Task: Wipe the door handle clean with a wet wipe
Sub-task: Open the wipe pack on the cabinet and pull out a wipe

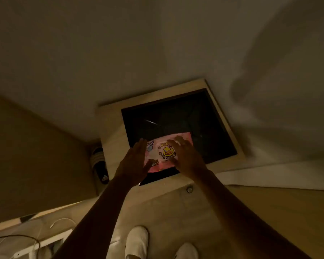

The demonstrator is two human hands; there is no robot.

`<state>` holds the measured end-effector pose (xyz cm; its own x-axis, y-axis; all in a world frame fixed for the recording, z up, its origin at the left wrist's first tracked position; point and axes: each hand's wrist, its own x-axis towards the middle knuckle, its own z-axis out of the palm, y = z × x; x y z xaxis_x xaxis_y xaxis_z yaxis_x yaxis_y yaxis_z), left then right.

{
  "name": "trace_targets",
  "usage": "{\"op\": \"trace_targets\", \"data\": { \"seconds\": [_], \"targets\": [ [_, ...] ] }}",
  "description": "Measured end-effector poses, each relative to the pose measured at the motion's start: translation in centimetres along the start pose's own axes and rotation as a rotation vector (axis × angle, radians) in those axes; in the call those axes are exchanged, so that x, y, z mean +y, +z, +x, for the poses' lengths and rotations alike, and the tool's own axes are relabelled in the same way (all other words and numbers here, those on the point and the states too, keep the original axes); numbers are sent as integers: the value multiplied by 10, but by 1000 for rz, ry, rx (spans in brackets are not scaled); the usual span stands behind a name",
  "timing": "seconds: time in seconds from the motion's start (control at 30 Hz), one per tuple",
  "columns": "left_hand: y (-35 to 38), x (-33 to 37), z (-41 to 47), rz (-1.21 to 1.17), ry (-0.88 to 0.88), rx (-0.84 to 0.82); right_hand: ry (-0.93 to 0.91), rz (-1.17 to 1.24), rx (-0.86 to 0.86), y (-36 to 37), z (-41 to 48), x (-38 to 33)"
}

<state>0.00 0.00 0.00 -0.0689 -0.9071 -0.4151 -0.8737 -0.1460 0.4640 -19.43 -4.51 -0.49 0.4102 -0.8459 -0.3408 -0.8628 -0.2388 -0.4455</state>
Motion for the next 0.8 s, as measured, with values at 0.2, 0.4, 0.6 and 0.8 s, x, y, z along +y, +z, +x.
{"op": "trace_targets", "data": {
  "seconds": [0.2,0.4,0.6,0.8],
  "targets": [
    [42,-17,19,94,118,103,-130,-127,24,14,17,16],
    [65,-12,17,142,158,192,-248,-272,57,17,12,24],
    [82,-15,20,131,81,223,-314,-367,99,28,10,32],
    [86,-10,23,211,45,252,-319,-343,110,24,13,31]
  ]
}}
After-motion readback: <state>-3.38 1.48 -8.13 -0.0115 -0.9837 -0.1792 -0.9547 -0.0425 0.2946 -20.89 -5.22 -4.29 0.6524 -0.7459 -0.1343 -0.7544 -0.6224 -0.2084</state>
